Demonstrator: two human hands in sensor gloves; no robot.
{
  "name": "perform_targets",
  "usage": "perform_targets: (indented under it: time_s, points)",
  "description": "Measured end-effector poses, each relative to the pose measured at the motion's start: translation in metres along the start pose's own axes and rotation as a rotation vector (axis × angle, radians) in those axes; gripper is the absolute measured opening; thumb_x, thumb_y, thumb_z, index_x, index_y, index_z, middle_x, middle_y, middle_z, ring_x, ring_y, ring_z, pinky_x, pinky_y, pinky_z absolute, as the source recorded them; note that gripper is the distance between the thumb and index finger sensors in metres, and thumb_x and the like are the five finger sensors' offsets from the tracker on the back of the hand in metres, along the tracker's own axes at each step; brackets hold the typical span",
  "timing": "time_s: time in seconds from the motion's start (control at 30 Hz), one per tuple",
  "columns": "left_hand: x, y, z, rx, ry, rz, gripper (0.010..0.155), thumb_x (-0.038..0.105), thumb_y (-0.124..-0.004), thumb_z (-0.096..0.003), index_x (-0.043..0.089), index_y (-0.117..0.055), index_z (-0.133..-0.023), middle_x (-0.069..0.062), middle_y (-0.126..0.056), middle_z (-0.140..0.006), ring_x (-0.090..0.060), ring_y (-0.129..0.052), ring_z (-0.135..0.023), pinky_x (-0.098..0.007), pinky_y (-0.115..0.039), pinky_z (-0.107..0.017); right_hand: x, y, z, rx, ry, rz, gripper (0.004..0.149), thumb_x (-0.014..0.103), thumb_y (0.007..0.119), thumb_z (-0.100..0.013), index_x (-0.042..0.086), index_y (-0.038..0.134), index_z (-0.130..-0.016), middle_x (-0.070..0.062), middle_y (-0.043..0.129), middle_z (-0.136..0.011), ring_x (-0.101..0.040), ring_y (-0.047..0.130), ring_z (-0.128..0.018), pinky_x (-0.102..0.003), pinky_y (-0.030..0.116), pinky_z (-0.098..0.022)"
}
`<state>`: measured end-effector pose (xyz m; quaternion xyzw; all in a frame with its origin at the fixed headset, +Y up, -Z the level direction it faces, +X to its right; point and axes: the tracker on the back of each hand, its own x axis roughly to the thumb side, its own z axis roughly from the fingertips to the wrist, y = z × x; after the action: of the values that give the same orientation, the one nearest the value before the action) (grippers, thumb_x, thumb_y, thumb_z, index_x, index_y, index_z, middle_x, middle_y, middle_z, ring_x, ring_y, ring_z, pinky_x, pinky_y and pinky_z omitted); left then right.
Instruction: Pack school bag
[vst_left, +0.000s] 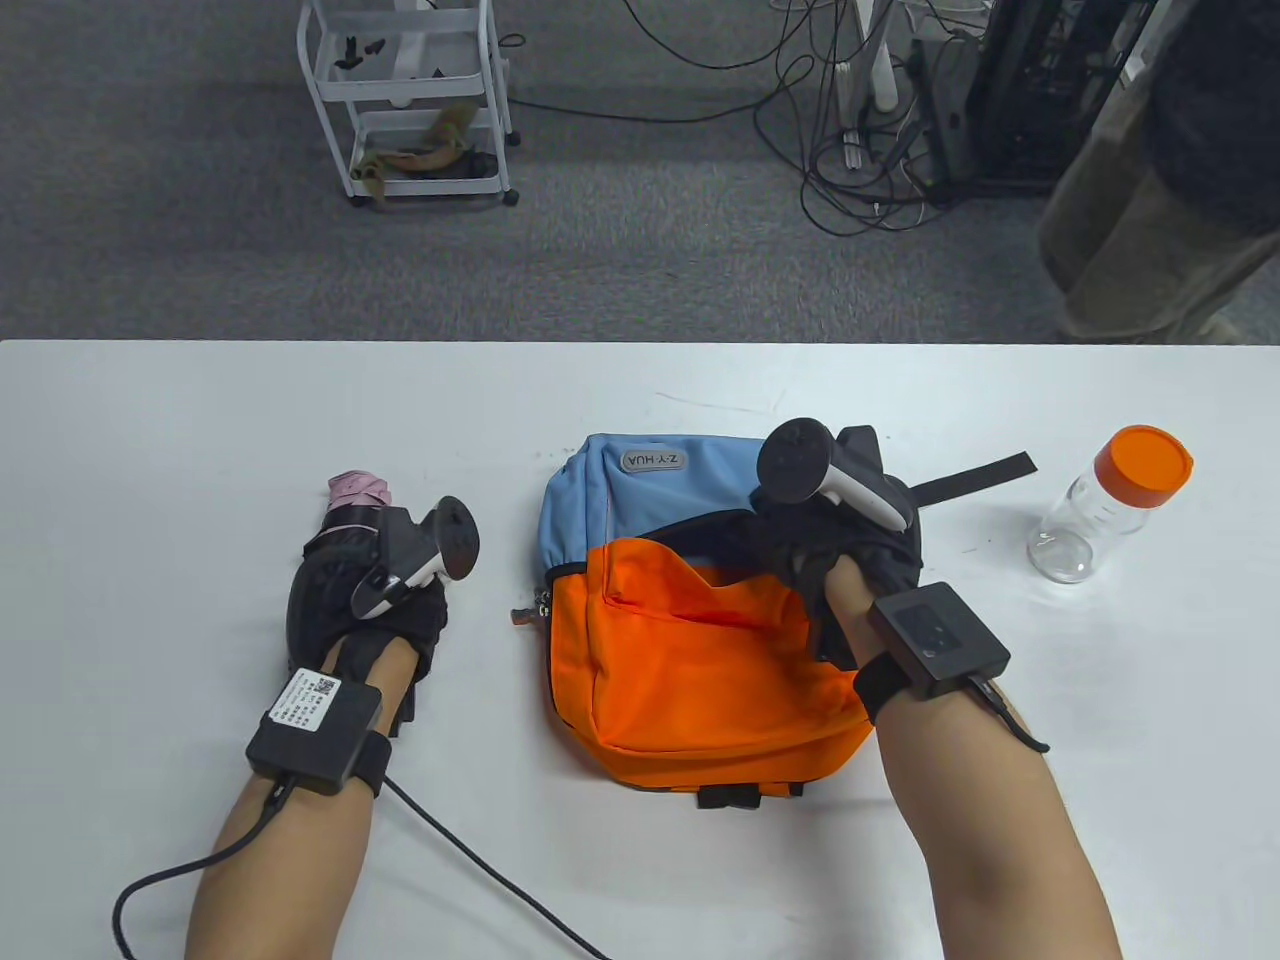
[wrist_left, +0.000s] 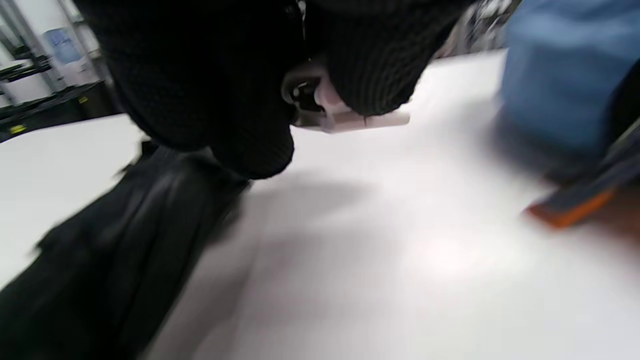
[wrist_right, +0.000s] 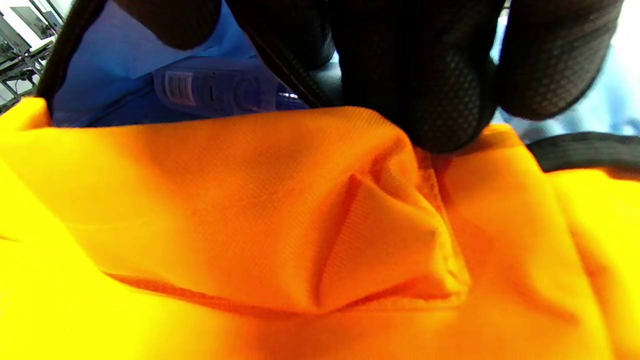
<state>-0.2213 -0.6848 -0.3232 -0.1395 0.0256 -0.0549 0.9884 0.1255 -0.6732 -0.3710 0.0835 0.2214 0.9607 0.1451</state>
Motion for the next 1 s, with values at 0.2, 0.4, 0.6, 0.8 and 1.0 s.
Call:
perform_targets:
  time_s: [0.2,0.4,0.6,0.8,1.0]
  points:
    - [0.041,0.066,0.031,0.267,-0.316,0.158,0.061,0.04,-0.094,-0.0493,0.02,-0.084,-0.106,-0.018,-0.097,-0.097,-0.026,-0.116,-0.067,-0.05,-0.099,-0.054,0.0,-0.001,-0.001,0.005,0.014,-0.011,0.07,0.047,0.057,-0.06,-0.003,0.059,-0.108,-0.039,0.086,-0.085,-0.064,0.092,-0.064,-0.081,0.078,-0.05]
    - [0.096,0.09,0.036,0.356,-0.457,0.203,0.059,0.043,-0.1,-0.0445,0.023,-0.091,-0.099,-0.013,-0.102,-0.093,-0.022,-0.121,-0.063,-0.044,-0.105,-0.05,-0.003,0.001,0.001,-0.015,0.019,-0.046,0.069,0.047,0.058,-0.06,-0.002,0.06,-0.108,-0.039,0.086,-0.085,-0.065,0.092,-0.063,-0.082,0.078,-0.05]
    - [0.152,0.079,0.027,0.319,-0.599,0.149,0.056,0.042,-0.103,-0.0425,0.028,-0.092,-0.096,-0.013,-0.1,-0.094,-0.021,-0.121,-0.064,-0.042,-0.105,-0.05,-0.004,0.002,0.002,-0.019,0.019,-0.061,0.068,0.046,0.059,-0.06,-0.002,0.06,-0.108,-0.039,0.086,-0.085,-0.065,0.091,-0.064,-0.082,0.078,-0.05]
    - [0.177,0.064,0.012,0.368,-0.449,0.057,0.056,0.051,-0.107,-0.037,0.027,-0.094,-0.086,-0.007,-0.108,-0.083,-0.018,-0.118,-0.053,-0.046,-0.101,-0.046,-0.001,0.006,0.006,-0.033,0.025,-0.048,0.066,0.045,0.059,-0.06,-0.001,0.059,-0.109,-0.039,0.085,-0.086,-0.065,0.091,-0.065,-0.082,0.077,-0.051]
    - [0.187,0.05,-0.003,0.328,-0.321,-0.074,0.091,0.062,-0.1,-0.0388,0.014,-0.066,-0.11,-0.018,-0.083,-0.102,-0.029,-0.102,-0.07,-0.054,-0.091,-0.054,0.003,0.013,0.012,-0.056,0.006,0.007,0.066,0.043,0.06,-0.06,0.0,0.056,-0.11,-0.038,0.083,-0.088,-0.064,0.09,-0.067,-0.081,0.077,-0.053]
